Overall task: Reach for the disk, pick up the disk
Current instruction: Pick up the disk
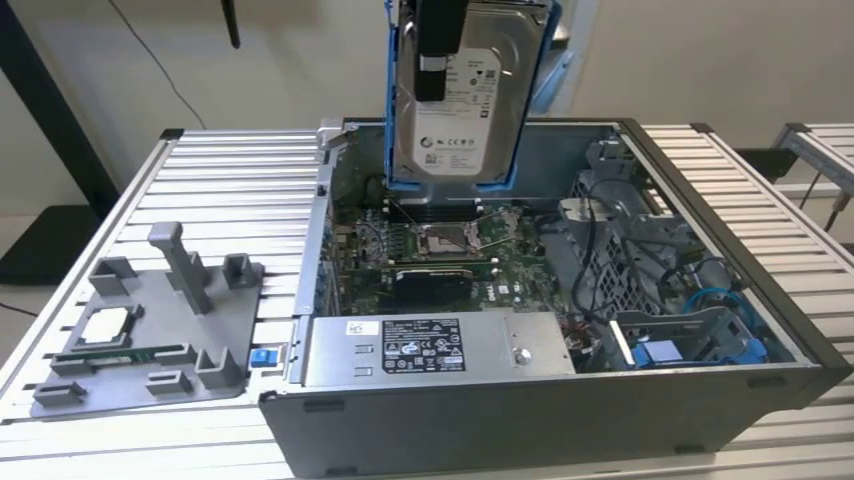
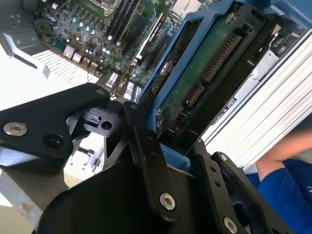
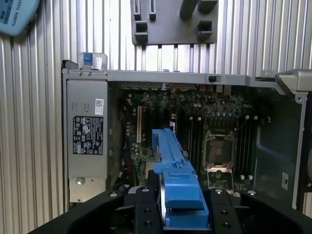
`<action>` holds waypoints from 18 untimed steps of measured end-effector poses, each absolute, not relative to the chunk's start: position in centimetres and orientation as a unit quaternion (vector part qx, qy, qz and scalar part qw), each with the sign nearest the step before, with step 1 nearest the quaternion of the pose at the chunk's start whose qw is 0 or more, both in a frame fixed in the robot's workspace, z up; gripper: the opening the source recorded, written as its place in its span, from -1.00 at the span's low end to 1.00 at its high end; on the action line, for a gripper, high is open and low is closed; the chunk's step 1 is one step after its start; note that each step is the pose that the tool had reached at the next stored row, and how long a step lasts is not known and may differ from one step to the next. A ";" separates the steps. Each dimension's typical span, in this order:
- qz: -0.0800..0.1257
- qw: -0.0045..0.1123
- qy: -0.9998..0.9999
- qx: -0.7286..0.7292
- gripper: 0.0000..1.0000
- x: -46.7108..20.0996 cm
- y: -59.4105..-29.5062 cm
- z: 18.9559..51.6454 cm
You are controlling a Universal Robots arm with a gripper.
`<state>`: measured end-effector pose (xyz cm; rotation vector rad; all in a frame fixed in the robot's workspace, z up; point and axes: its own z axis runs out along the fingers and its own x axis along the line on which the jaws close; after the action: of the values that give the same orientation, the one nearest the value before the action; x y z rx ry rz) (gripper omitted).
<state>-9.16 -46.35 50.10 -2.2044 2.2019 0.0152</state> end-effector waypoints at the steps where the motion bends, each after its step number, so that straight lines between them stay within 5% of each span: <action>1: 0.005 0.013 0.707 -0.707 -1.00 -9.0 -46.6 50.1; 18: 0.005 0.012 0.707 -0.707 -1.00 -7.9 -50.2 50.1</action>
<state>-7.89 -50.23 50.11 -2.2051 2.2027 0.0171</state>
